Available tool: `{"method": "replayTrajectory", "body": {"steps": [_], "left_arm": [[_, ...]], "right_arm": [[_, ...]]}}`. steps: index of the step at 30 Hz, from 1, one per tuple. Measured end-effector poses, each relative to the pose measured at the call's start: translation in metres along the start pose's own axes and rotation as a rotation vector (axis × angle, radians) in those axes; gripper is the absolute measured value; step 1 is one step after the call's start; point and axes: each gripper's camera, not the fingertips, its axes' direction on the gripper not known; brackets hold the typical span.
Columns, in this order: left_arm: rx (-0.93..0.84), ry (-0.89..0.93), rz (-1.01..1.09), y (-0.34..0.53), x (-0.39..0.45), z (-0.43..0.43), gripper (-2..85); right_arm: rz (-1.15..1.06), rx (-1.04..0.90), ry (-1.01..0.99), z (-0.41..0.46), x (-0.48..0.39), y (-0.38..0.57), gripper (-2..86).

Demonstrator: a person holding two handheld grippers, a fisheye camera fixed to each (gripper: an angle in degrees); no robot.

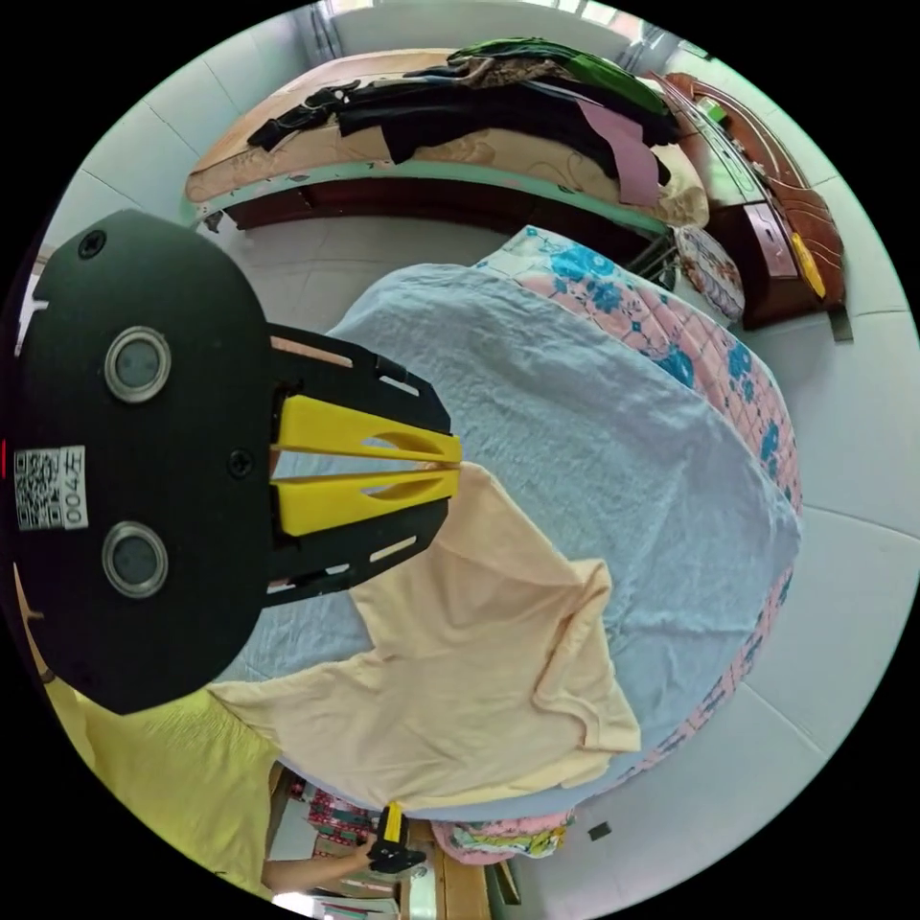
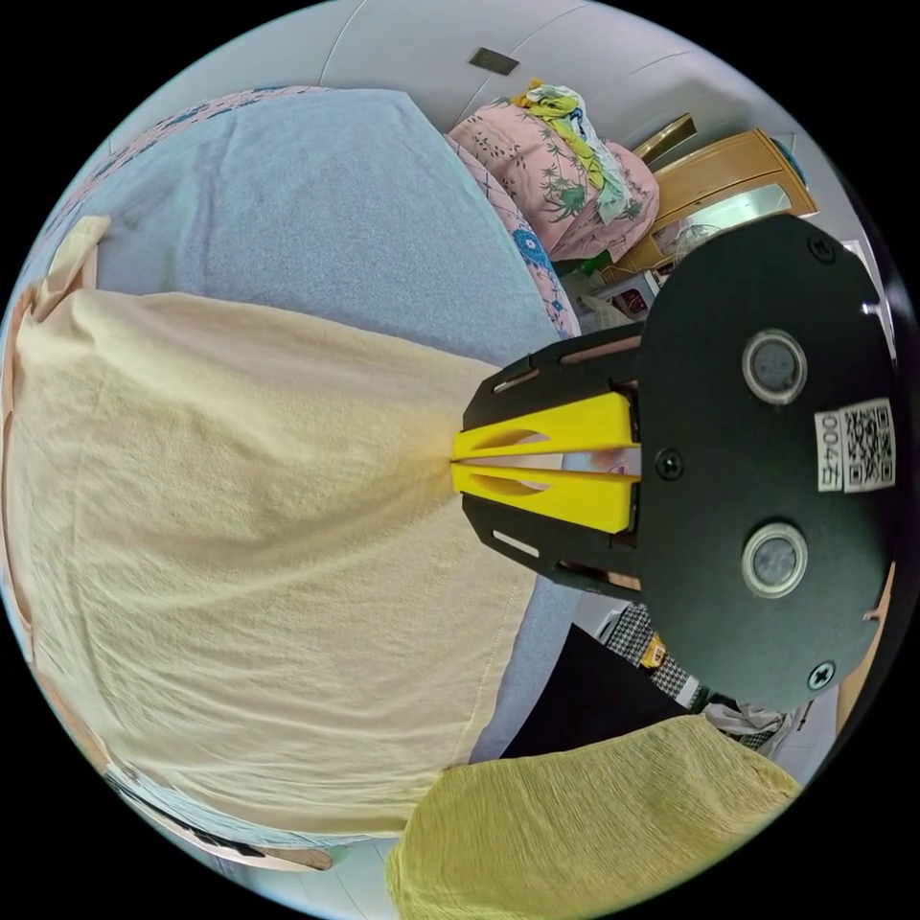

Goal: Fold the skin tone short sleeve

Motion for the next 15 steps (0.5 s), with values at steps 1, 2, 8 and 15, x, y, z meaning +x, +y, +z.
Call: {"method": "replayTrajectory", "body": {"steps": [1,2,8,15], "left_arm": [[-0.028,0.014,-0.01,-0.004,-0.004,0.013,2.1],[-0.043,0.018,-0.014,-0.006,-0.005,0.019,2.3],[0.014,-0.007,-0.132,-0.003,-0.015,0.012,5.0],[0.182,0.127,0.023,0.039,0.075,-0.014,6.1]], "right_arm": [[0.003,-0.003,-0.002,0.0,0.001,0.001,-0.2],[0.005,-0.004,-0.004,-0.001,0.002,0.001,-0.2],[0.027,0.014,0.002,-0.001,0.006,0.012,0.0],[0.038,0.055,0.006,0.001,0.017,0.032,-0.1]]}}
